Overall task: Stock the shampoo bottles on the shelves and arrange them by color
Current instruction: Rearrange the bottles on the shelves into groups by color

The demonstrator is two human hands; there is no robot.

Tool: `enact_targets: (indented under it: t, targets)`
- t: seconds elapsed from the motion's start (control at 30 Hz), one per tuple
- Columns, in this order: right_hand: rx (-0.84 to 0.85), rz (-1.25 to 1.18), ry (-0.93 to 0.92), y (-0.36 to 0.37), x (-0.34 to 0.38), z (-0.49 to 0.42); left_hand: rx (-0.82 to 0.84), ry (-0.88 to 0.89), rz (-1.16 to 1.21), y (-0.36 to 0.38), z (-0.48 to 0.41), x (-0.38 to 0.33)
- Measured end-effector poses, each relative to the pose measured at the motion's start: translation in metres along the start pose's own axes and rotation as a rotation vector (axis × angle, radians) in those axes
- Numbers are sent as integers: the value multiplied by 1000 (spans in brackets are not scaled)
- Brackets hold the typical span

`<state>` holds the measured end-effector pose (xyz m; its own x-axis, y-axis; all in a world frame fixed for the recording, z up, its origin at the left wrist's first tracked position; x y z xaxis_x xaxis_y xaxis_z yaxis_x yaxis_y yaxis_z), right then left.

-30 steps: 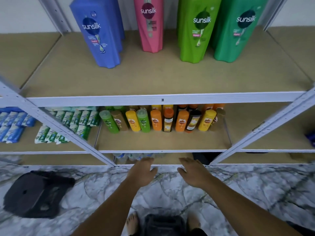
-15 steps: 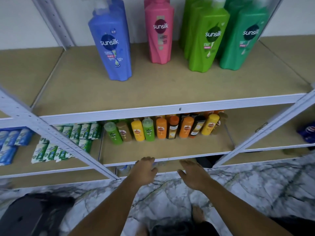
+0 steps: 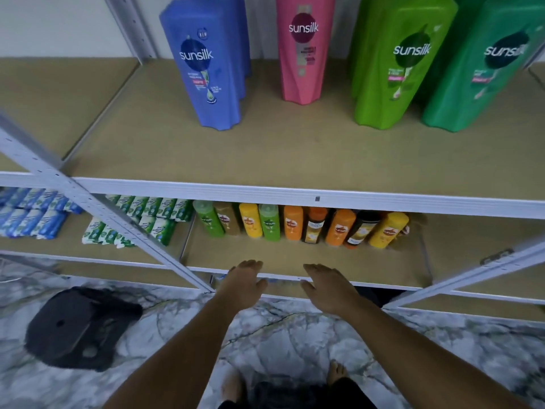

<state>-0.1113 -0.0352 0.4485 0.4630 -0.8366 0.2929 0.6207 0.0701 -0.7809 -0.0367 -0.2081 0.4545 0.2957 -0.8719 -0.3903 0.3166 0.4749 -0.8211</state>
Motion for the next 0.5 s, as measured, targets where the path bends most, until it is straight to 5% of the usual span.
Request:
enact_targets:
  t: [0.3, 0.5]
  targets:
    - [14, -31, 11, 64, 24, -86, -55, -4, -1, 44, -57, 92]
    - [-204, 36, -80, 104, 16, -177, -280, 63, -77, 87, -122, 147]
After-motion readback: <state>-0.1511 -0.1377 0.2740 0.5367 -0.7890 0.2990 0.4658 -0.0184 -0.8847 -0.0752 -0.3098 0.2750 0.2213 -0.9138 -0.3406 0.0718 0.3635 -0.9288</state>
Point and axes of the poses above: each hand's wrist, its own z-axis away from the middle knuckle, its own y-axis out of the palm, x = y × z, the point moved 10 cm from there along -z, towards the middle knuckle, and after that the axes turned 6 degrees about y, right-handed, at the moved point
